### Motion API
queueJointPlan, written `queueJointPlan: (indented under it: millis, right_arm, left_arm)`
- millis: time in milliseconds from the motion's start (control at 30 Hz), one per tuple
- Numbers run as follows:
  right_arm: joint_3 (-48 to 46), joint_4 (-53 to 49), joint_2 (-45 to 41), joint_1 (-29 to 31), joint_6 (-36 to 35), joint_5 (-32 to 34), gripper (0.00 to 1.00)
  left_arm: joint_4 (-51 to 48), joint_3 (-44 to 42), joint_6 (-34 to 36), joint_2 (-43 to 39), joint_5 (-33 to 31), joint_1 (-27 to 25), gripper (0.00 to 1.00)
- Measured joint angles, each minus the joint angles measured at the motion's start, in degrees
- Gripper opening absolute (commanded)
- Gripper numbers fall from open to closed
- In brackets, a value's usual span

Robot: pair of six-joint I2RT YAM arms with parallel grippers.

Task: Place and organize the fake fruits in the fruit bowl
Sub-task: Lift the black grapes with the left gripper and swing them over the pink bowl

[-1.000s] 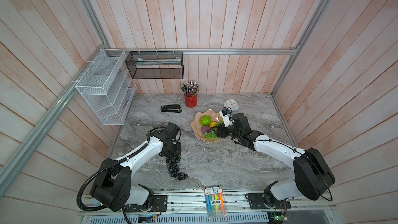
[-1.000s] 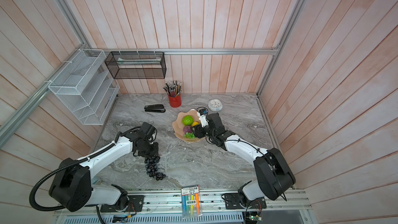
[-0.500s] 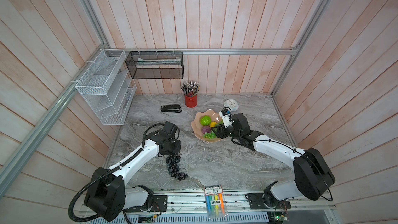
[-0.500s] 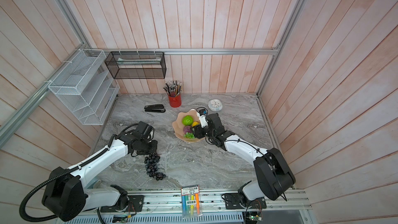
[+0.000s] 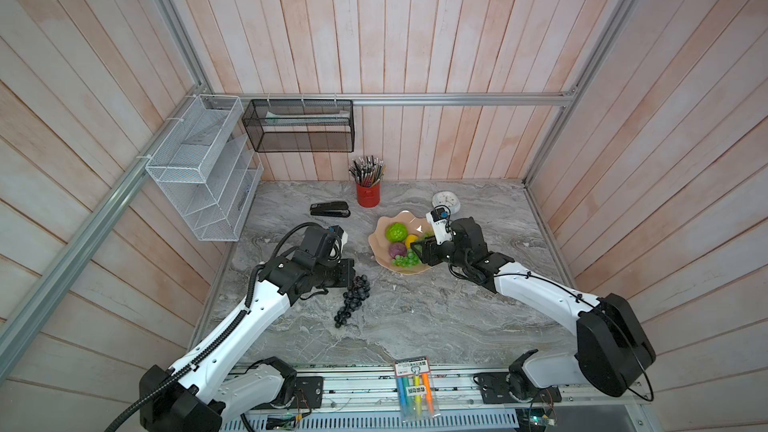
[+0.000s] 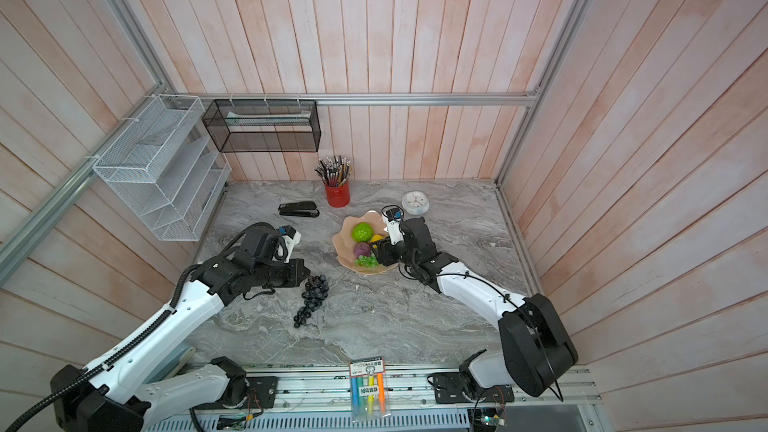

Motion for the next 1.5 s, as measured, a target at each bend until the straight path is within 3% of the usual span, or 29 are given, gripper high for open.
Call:
queueJointPlan:
  millis: [200, 433, 833, 1500]
  right_arm:
    - [0.0, 0.0, -0.63, 0.0, 0.0, 0.5, 0.6]
    - [-0.09, 0.0, -4.07, -0.17, -0.02, 1.79, 0.6]
    - [-6.58, -0.35, -9.51, -7.98, 1.55, 5.35, 0.6]
    - [-9.18, -0.96, -11.98, -8.87, 2.01, 5.16, 0.59]
  left_arm:
    - [3.08, 8.94, 1.62, 2.25, 3.91, -1.42, 0.0]
    - [9.73, 19.69, 2.86, 12.7, 10.71, -1.42, 0.0]
    - [18.01, 24.26, 2.95, 23.54, 20.76, -1.95, 0.0]
    - [21.42, 33.59, 3.21, 31.34, 27.56, -2.93, 0.0]
